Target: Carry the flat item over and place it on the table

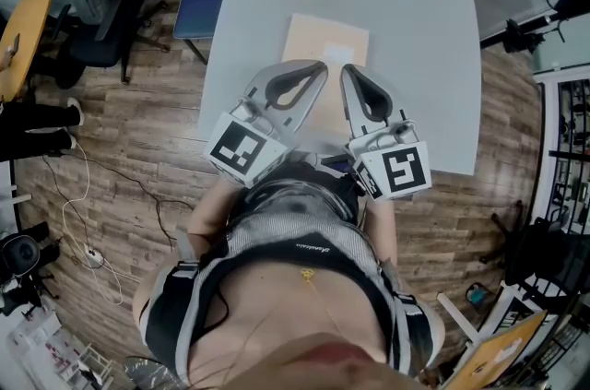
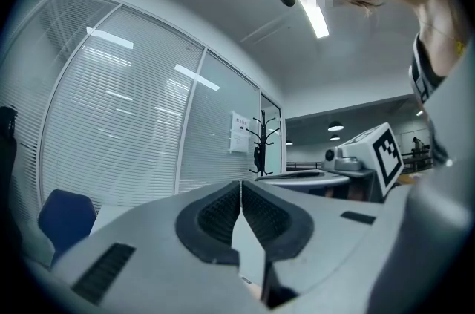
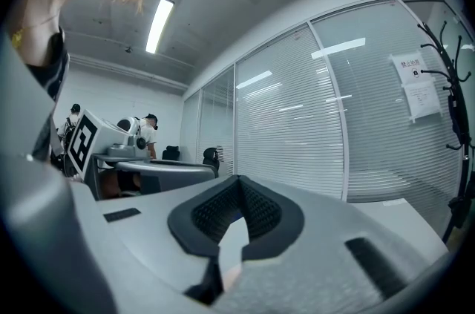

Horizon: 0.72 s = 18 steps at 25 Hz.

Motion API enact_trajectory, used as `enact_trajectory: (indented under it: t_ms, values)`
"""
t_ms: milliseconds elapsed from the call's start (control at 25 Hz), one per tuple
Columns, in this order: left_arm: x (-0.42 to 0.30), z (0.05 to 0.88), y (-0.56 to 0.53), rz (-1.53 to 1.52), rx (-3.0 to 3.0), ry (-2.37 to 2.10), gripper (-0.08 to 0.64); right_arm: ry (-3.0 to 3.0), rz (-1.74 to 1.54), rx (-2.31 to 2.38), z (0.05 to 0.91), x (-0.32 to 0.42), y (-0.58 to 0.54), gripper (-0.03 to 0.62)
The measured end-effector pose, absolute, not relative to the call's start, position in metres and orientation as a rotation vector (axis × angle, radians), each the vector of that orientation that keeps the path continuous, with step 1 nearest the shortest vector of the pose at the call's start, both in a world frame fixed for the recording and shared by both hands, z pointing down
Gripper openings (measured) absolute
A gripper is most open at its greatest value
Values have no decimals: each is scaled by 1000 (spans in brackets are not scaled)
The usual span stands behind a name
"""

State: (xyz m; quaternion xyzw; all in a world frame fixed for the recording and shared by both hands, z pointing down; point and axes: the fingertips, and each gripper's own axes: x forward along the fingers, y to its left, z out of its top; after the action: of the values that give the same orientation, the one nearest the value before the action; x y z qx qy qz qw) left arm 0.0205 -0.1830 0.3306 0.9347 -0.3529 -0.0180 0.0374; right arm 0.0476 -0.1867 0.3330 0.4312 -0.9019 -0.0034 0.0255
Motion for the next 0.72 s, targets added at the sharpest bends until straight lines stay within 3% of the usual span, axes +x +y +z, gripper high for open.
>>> enact_trajectory:
  t_ms: [720]
  values:
    - [21, 329, -178, -70, 2868, -1088, 12, -2765, -17, 1335, 337, 46, -183, 3]
